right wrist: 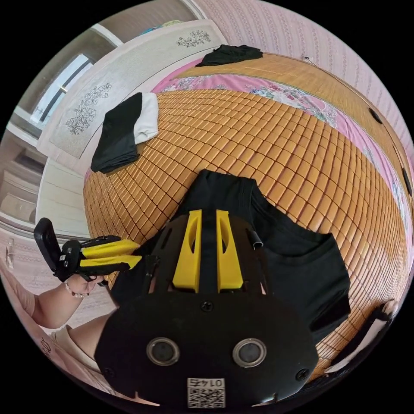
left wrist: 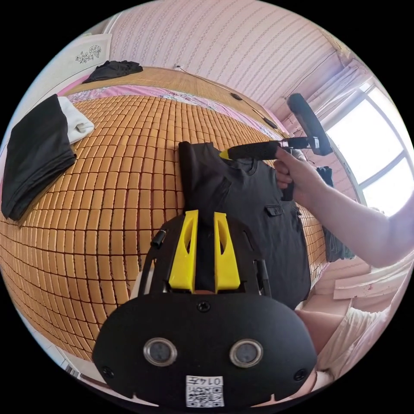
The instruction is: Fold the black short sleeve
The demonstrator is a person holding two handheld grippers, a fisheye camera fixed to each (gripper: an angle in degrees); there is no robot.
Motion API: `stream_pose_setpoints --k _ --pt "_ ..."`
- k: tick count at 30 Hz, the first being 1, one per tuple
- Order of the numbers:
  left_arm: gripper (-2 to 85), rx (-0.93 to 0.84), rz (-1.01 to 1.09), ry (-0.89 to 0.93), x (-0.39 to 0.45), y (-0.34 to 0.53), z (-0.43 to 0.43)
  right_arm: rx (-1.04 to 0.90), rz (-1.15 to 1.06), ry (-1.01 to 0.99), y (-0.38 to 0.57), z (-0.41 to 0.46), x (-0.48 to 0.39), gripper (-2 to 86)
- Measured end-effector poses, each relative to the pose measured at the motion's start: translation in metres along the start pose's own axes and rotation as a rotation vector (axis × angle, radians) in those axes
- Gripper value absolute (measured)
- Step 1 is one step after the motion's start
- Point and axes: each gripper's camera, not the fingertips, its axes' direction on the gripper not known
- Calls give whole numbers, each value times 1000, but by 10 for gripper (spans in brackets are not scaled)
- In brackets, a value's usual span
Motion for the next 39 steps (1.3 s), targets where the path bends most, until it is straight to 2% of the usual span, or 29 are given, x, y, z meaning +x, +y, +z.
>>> stream_pose_setpoints --k 4,8,12,18,25,29,36,39 --pt "64 -39 15 8 9 -11 15 -35 -115 -3 -31 25 -22 17" --pt "50 -126 -13 -29 13 -13 35 -114 -156 147 -51 54 -33 -6" --pt "44 -119 -1 -26 18 -18 36 -85 -127 87 -55 49 -24 -9" --pt "57 -90 18 -24 35 -35 26 -9 -91 116 -13 3 -15 -4" --pt "77 -147 5 -105 56 -48 41 -154 -3 117 36 8 7 61" --pt "76 -143 -16 -73 66 -53 43 -143 -4 117 42 -1 11 13" --pt "65 -61 65 -28 97 -73 48 -142 17 79 56 -12 27 2" --pt "60 -178 55 -66 101 -80 73 -136 11 92 65 -14 30 4"
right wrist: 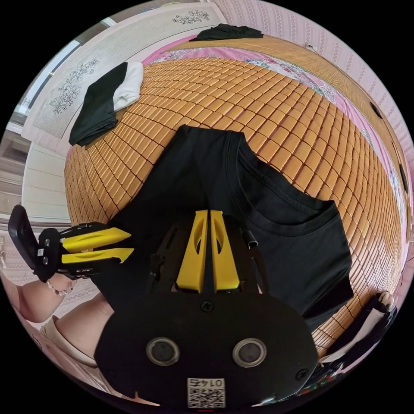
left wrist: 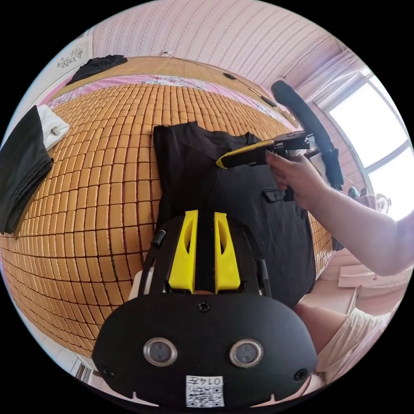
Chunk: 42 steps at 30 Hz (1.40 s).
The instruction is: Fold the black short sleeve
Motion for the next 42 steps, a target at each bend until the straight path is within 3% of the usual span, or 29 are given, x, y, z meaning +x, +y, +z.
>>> stream_pose_setpoints --k 6,10,14,20,25,33,38,42 --pt "64 -50 56 55 22 -13 -7 90 101 -9 39 -28 18 14" --pt "61 -39 121 108 45 -30 -19 178 250 26 115 -68 42 40" --pt "41 -35 266 175 83 -74 -8 163 483 159 206 -92 86 53" --pt "42 -32 478 270 167 -161 26 194 693 91 286 -103 141 83" --pt "48 -74 582 279 241 -212 65 215 725 9 311 -96 162 77" --pt "48 -230 623 57 308 -242 137 272 749 -51 351 -103 181 35" --pt "-4 -198 631 83 306 -244 136 278 730 -72 372 -111 190 13" --pt "-9 -13 616 97 285 -240 92 355 688 -1 386 -126 184 5"
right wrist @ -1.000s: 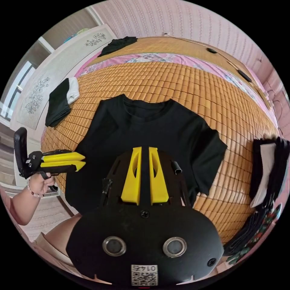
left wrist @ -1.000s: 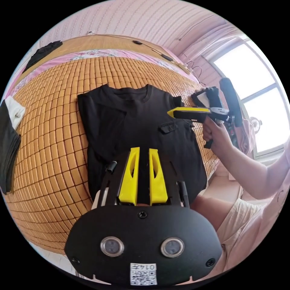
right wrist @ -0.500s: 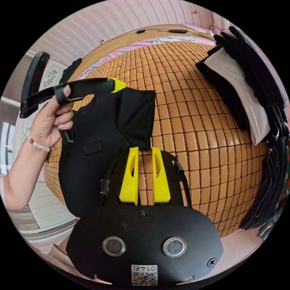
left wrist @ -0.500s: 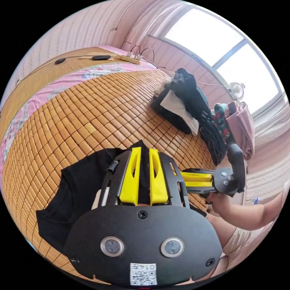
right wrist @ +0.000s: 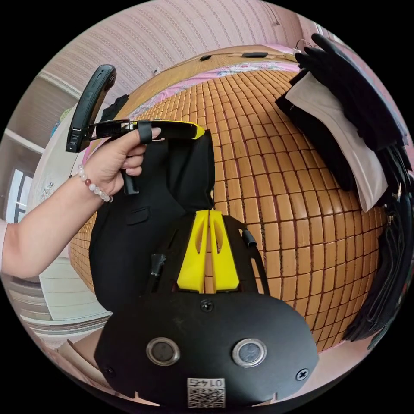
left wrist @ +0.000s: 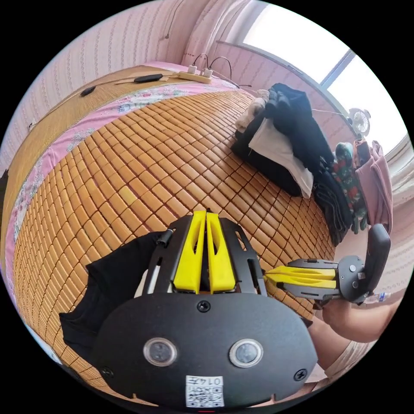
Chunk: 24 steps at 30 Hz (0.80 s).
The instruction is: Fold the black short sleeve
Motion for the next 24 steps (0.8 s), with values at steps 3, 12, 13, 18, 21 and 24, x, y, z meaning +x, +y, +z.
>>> stream_pose_setpoints --k 3,12,13,18,21,24 --pt "-9 117 -3 1 -7 33 -55 42 -117 -4 10 -13 -7 1" --pt "26 -8 -342 8 -60 155 -74 -2 -222 -31 18 -30 -7 1" --pt "29 -6 -357 5 -62 158 -74 1 -209 -35 14 -31 -5 2" --pt "36 31 -359 29 -69 159 -76 -29 -255 -79 0 -24 -11 10" --pt "38 109 -414 61 -82 169 -88 -24 -269 -59 -15 -19 -13 38" --pt "43 168 -513 -5 -109 197 -109 -16 -258 -54 -43 -7 -5 78"
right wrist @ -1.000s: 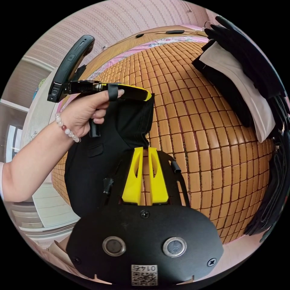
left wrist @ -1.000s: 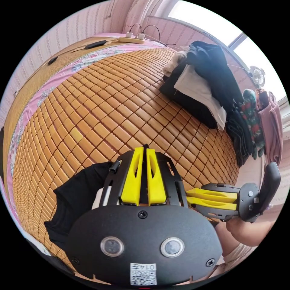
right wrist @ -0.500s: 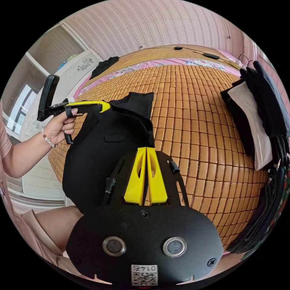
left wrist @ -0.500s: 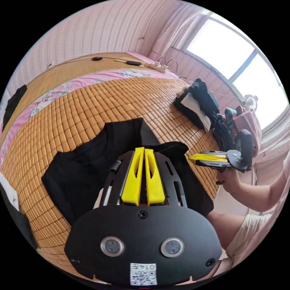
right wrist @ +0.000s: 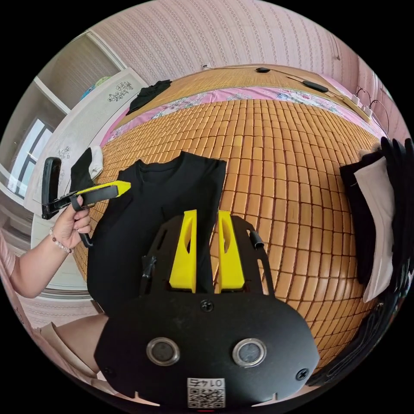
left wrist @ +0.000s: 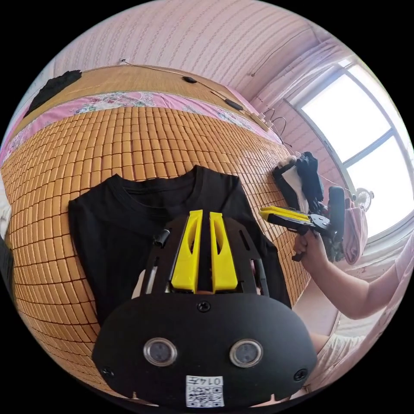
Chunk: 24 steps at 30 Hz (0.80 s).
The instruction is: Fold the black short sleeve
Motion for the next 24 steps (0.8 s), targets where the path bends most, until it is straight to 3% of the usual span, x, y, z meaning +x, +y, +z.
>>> stream_pose_setpoints --k 8,14,19,24 --pt "73 53 -155 -213 -112 20 -59 -47 -18 -113 -53 31 37 54" --pt "102 -24 -262 -42 -165 19 -38 -73 -41 -164 -61 25 43 13" --pt "31 -129 -229 -148 -176 16 -32 -86 -29 -165 -70 18 47 6" --pt "-8 36 -194 -43 -183 12 -57 2 -24 -122 -87 0 47 5"
